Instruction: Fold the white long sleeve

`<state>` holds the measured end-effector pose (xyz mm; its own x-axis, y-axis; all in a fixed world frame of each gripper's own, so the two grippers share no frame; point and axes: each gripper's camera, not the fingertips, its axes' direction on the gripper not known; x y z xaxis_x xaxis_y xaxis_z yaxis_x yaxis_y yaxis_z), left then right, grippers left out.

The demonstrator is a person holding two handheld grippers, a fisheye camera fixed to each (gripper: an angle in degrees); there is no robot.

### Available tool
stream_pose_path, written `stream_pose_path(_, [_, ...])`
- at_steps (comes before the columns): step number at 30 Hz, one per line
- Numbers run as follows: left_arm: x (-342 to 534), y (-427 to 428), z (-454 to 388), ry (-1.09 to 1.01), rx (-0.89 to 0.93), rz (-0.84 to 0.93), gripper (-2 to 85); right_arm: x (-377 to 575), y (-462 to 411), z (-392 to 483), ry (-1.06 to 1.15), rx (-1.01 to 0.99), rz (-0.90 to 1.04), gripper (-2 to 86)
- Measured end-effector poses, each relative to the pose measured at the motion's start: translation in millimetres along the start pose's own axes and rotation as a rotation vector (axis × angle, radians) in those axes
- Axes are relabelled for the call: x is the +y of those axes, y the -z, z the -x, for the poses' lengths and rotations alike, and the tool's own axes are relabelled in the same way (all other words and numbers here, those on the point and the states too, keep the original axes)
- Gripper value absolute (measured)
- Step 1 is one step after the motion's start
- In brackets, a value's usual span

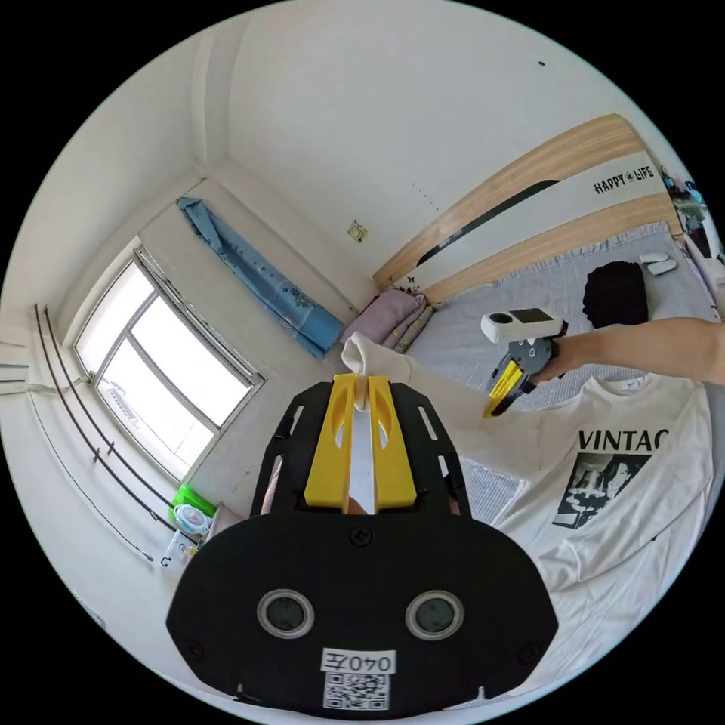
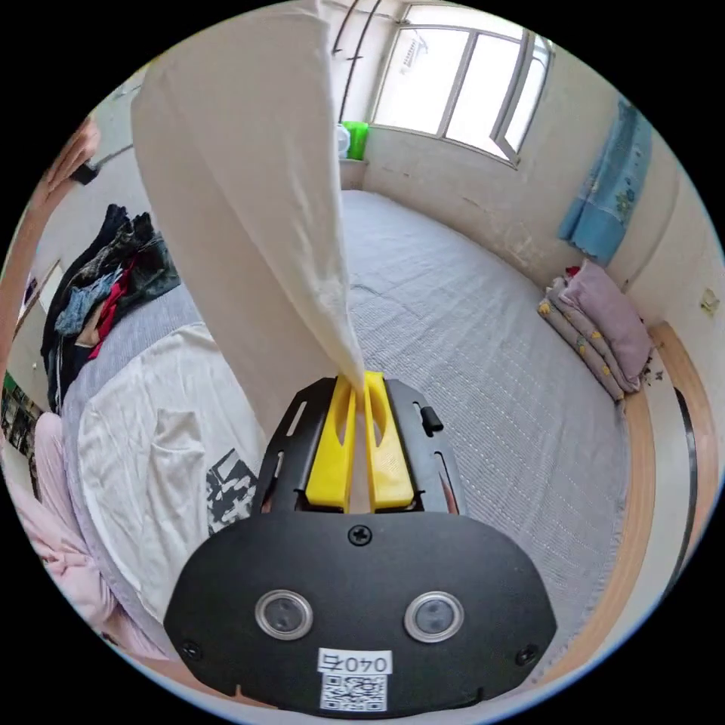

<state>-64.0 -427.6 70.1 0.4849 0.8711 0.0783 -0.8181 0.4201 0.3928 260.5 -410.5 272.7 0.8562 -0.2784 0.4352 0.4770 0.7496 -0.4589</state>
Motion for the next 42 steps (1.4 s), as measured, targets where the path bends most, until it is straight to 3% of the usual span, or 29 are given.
stream_pose_path(3, [6, 17, -15, -0.024, -0.006, -0.024, -1.5, 8, 17, -6, -0.111, 0.1, -0.085, -0.8])
stream_pose_path(7, [30, 62, -49, -0.073, 0.068, -0.055, -1.4, 46, 29, 33, 0.011, 0.131, -0.092, -0.9])
stream_pose_path(12, [79, 155, -147, -0.336, 0.205, -0.026, -1.4, 125, 42, 99, 0.143, 0.116, -0.092, -0.9])
stream_pose_path(15, [105, 196, -201, -0.373, 0.301, -0.004, -1.4, 175, 42, 145, 0.215, 0.099, -0.06, -0.5])
stream_pose_path(20, [139, 208, -280, -0.504, 0.358, 0.052, -1.1, 221, -4, 203, 0.308, 0.167, 0.24, 5.7])
stream_pose_path(24, [137, 210, -282, -0.51, 0.455, 0.094, 0.8, 217, 16, 215, 0.404, 0.268, 0.353, 11.6])
stream_pose_path(27, [132, 219, -274, -0.51, 0.47, 0.075, 1.3, 203, 49, 207, 0.385, 0.199, 0.356, 12.0])
stream_pose_path(31, [118, 230, -263, -0.46, 0.486, 0.049, 0.2, 175, 89, 205, 0.274, 0.031, 0.201, 1.2])
stream_pose_path(35, [95, 214, -252, -0.373, 0.41, 0.056, -1.0, 155, 90, 229, 0.279, -0.115, 0.174, -0.8])
stream_pose_path(42, [56, 148, -264, -0.236, 0.495, 0.077, -0.9, 189, 55, 251, 0.265, -0.208, 0.316, -1.0])
